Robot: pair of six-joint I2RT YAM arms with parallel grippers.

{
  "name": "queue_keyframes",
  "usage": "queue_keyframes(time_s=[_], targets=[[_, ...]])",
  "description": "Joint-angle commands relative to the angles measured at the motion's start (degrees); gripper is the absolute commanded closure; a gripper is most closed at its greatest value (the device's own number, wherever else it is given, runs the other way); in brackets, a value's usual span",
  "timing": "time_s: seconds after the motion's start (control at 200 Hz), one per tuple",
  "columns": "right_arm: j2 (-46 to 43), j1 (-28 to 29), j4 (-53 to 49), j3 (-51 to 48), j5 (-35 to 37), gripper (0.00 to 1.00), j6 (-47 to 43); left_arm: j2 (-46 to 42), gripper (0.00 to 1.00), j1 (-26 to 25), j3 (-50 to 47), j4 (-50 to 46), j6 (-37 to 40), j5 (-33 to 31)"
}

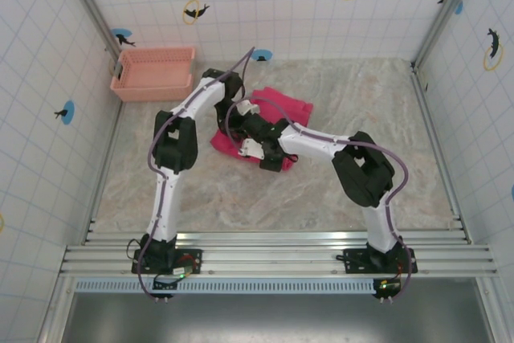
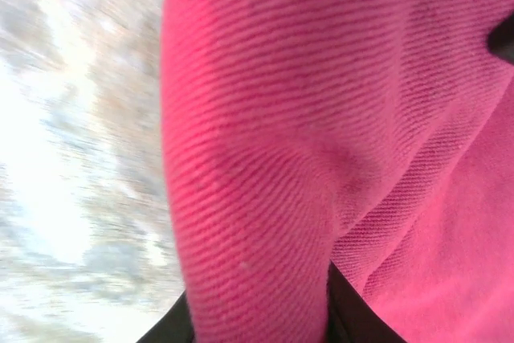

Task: Roll up the long pants

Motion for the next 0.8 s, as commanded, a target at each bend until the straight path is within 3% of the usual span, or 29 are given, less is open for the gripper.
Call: queue_keyframes(time_s=[0.0,0.04,0.055,0.075,0.34,0.435,0.595,0.796], targets=[[0.69,-1.78,-13.42,3.63,-22.53,0.83,3.29,-4.63,0.19,1.97,-0.82,-0.03,-1.19,-4.25],[1.74,-3.05,-15.24,5.31,-28.45,0.85,4.67,-5.66,0.15,2.04,-0.67,-0.24,-1.52,-5.45],[2.00,-3.53,-15.60,5.79,-30.54,0.86,5.17,-6.10,0.06,2.11,-0.67,-0.36,-1.61,-5.77],[2.38,-4.13,-16.14,6.21,-33.13,0.86,5.68,-6.64,0.03,2.21,-0.56,-0.42,-1.79,-6.37],[2.71,-13.09,-10.82,2.85,-53.55,0.86,15.54,-13.38,0.03,2.39,2.46,1.33,-7.57,-12.87],[4.75,-17.61,-5.56,-0.63,-62.48,0.86,20.85,-14.54,0.03,2.39,4.08,1.87,-8.42,-12.34],[8.58,-22.38,-4.25,-3.71,-67.68,0.86,22.12,-13.95,0.03,2.09,3.38,1.47,-8.46,-11.31],[11.82,-25.14,-2.70,-6.80,-63.01,0.86,23.86,-12.68,0.03,-0.90,0.13,3.37,-9.32,-10.12]])
